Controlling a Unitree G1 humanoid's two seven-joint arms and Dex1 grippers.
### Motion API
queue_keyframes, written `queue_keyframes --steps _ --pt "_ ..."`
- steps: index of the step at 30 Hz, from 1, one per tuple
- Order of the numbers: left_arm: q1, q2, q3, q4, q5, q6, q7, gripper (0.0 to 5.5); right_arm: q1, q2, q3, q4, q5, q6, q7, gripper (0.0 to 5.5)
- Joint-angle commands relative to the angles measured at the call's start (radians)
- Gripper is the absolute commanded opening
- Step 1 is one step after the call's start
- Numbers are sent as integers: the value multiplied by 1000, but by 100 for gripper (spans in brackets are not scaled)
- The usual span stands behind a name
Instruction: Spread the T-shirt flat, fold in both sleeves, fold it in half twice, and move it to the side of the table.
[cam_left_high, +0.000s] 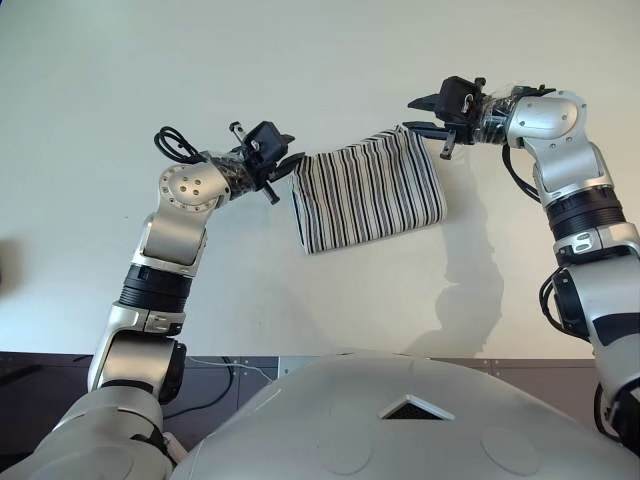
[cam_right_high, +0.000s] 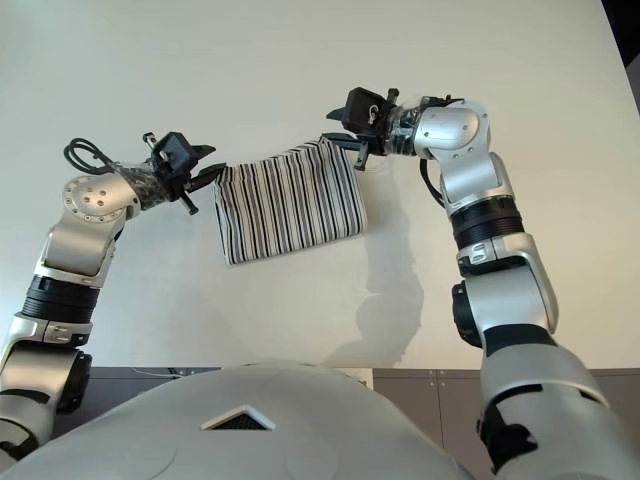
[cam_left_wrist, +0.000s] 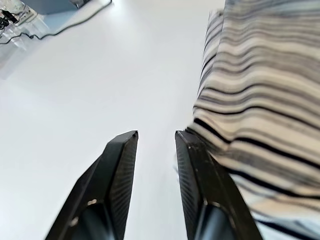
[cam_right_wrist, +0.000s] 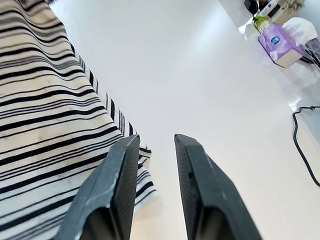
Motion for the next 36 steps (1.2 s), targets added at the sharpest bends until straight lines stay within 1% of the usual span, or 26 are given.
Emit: queue_keyframes --steps 1,5,9,11,14,16,17,19,20,22,25,27,30,32,36 --pt "13 66 -82 60 136 -60 -10 137 76 29 15 -149 78 80 97 127" --pt "-8 94 -158 117 254 -161 -11 137 126 51 73 -194 103 156 202 127" --pt "-56 80 -174 181 290 -231 -14 137 89 87 87 -95 125 262 282 127" --pt "-87 41 -156 187 242 -226 -36 137 66 93 74 -15 119 290 287 127" --pt "-215 -11 -50 266 147 -230 0 137 10 116 -18 185 175 384 265 127" --pt "-315 -21 23 355 122 -250 65 137 -14 118 -55 337 154 367 177 127" --pt "-353 -22 52 389 115 -264 98 137 -17 112 -53 403 120 344 108 127" --pt "-391 -25 89 430 109 -287 143 137 -23 99 -47 497 68 293 10 127" --pt "-401 -27 107 440 106 -297 167 137 -26 82 -63 539 61 275 -59 127" --pt "-406 -32 135 448 99 -307 204 137 -30 23 -136 618 83 274 -226 127" --pt "-332 -42 160 377 88 -289 239 137 -11 -113 -317 718 173 335 -576 127" --pt "-285 -57 160 319 81 -272 246 137 31 -180 -388 745 198 348 -712 127" --pt "-246 -64 157 278 69 -260 237 137 78 -210 -432 747 188 313 -813 127" --pt "-244 -64 158 272 66 -253 232 137 99 -205 -464 743 193 289 -822 127" --pt "-215 -61 153 238 53 -263 208 137 108 -190 -480 736 167 227 -794 127"
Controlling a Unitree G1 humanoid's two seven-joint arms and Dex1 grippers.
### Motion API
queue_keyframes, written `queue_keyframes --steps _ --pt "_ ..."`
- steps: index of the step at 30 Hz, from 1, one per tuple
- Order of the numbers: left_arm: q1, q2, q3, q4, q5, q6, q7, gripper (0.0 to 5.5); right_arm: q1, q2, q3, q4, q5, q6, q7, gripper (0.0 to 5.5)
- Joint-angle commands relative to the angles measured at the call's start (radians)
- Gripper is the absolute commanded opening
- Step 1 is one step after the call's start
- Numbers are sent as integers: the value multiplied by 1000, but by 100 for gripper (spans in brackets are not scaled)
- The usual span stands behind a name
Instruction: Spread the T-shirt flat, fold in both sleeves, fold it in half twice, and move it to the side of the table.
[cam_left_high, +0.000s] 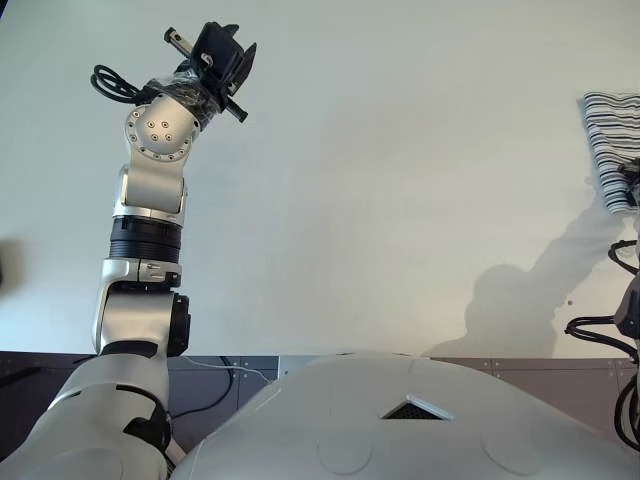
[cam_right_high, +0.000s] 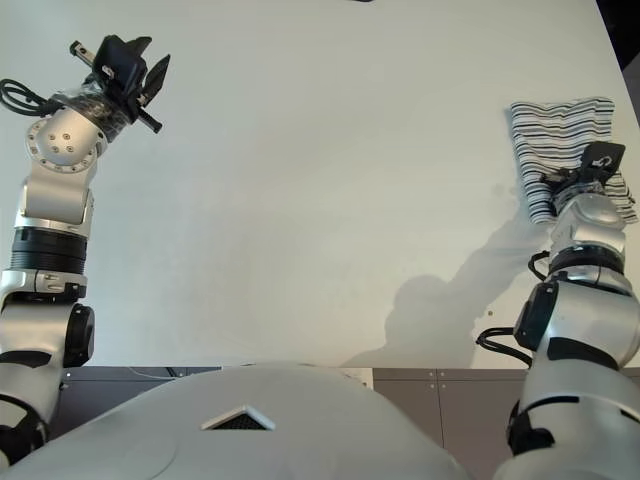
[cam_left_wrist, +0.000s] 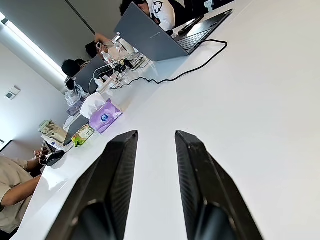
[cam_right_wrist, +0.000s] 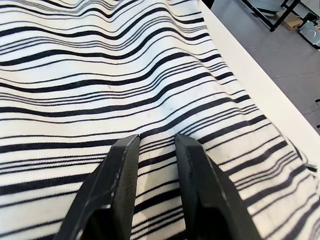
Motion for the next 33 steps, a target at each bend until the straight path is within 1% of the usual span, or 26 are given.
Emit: queue_keyframes --steps 1,4,6,8,10,12,13,15,17,20,23,33 --pt "37 1 3 -45 -16 -5 -32 137 57 60 -8 37 -35 -17 20 127" --pt "90 -27 32 -120 -48 -25 -2 137 23 51 17 7 -88 -148 -7 127" --pt "163 -89 92 -231 -123 15 52 137 -25 117 -3 -71 -51 -247 73 127" --pt "253 -162 150 -333 -178 64 135 137 -13 225 1 -247 -8 -306 104 127" --pt "333 -243 174 -426 -208 95 215 137 70 332 20 -507 12 -285 57 127" --pt "396 -319 149 -498 -211 108 274 137 180 441 53 -759 12 -219 -7 127" --pt "419 -350 125 -508 -198 105 294 137 231 492 87 -849 2 -187 -27 127" --pt "455 -397 70 -492 -163 87 317 137 312 563 169 -942 -43 -148 -38 127" --pt "467 -438 44 -448 -147 63 340 137 357 598 206 -967 -75 -114 -53 127" --pt "473 -480 66 -354 -123 4 408 137 357 617 218 -944 -105 -103 -64 127" --pt "486 -503 48 -317 -104 -58 426 137 368 615 212 -946 -121 -111 -74 127" --pt "415 -513 48 -219 -84 -118 429 137 329 613 195 -907 -149 -122 -94 127"
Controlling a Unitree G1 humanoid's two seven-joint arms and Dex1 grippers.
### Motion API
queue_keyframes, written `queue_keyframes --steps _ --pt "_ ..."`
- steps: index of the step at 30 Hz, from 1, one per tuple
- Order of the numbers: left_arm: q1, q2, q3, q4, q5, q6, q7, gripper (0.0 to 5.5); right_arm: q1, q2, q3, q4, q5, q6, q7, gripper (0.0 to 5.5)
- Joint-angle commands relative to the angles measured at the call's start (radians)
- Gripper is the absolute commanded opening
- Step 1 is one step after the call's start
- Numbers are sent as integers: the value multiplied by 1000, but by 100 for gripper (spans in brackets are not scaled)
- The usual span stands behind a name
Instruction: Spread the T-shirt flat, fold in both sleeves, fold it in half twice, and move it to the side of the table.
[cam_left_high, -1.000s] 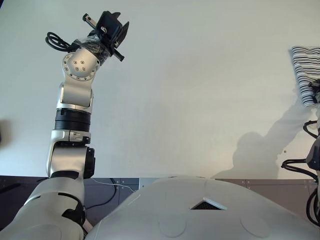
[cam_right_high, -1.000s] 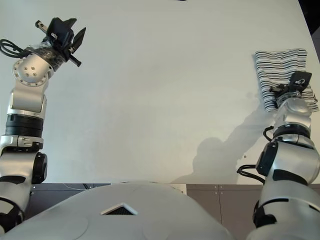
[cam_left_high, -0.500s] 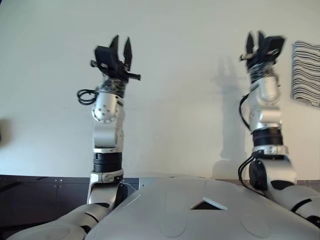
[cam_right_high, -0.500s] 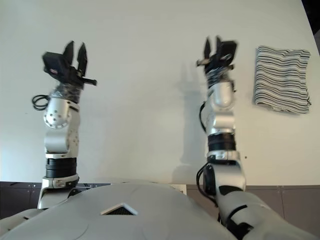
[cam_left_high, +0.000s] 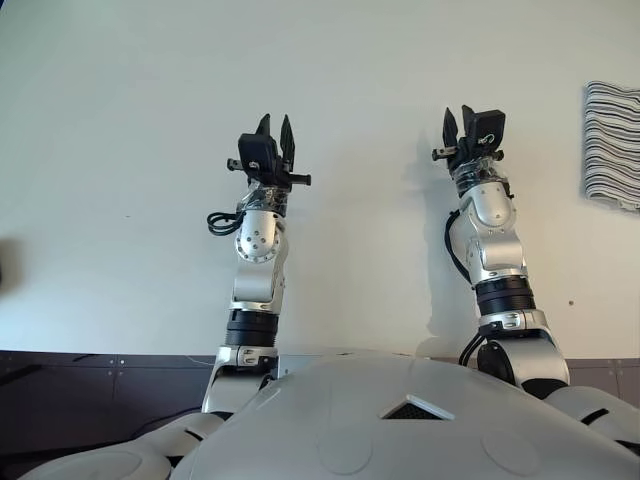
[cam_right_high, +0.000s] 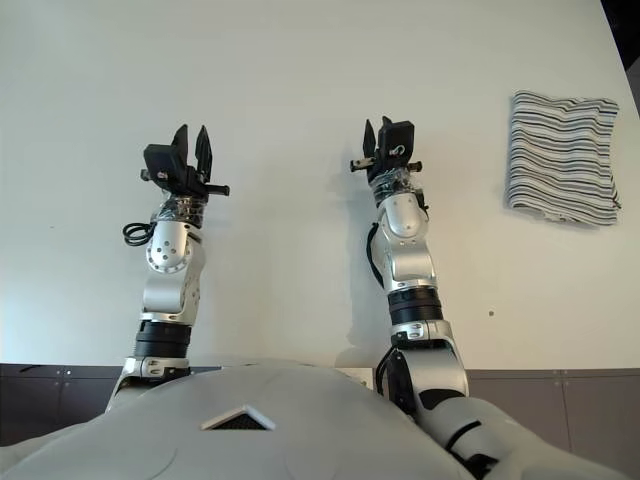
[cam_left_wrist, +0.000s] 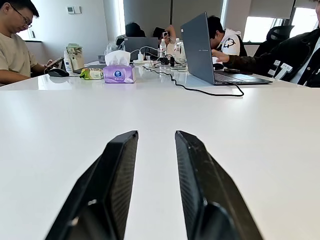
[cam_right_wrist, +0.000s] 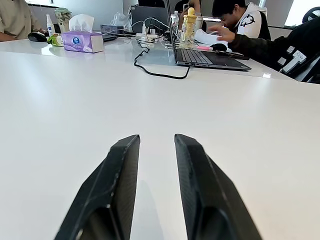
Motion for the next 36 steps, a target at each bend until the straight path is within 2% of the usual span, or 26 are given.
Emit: queue_keyframes --steps 1,5,14,23,36 --pt "-45 -5 1 38 15 -18 15 137 -45 -4 -17 38 -18 -10 -19 127" --pt "-90 -26 2 81 26 -33 42 137 -84 -9 -21 77 -34 -18 -25 127" --pt "-189 12 16 169 24 -55 18 137 -114 12 -44 113 -23 -12 -46 127" --pt "-195 -1 1 187 23 -50 16 137 -135 30 -130 169 51 56 -67 127" --pt "-180 -10 9 182 26 -28 39 137 -134 24 -136 172 36 52 -83 127"
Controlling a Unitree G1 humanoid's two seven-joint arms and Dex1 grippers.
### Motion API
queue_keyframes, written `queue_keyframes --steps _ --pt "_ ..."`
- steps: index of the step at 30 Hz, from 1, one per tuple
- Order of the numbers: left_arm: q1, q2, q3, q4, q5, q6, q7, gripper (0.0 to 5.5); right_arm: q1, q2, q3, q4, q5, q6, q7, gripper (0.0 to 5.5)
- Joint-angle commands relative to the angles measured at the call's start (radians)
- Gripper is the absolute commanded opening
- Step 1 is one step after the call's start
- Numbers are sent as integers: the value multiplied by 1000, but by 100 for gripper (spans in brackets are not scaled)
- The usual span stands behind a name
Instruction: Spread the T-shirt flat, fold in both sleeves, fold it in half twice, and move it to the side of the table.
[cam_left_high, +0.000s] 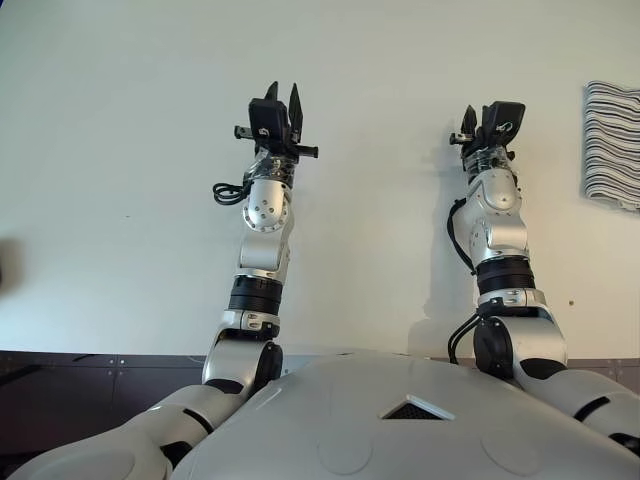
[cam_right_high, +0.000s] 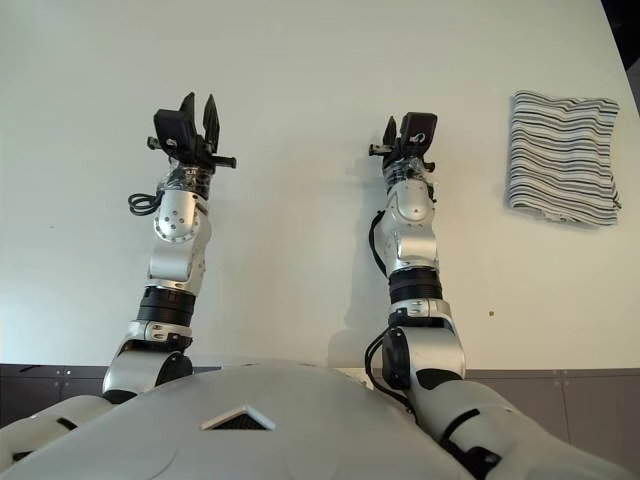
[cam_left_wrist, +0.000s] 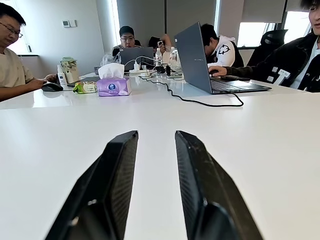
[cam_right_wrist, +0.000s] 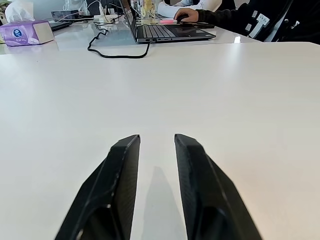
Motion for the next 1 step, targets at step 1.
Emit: queue_keyframes --steps 1 --pt "4 -10 -1 -7 4 16 11 137 -11 -6 -3 0 -7 8 -8 127"
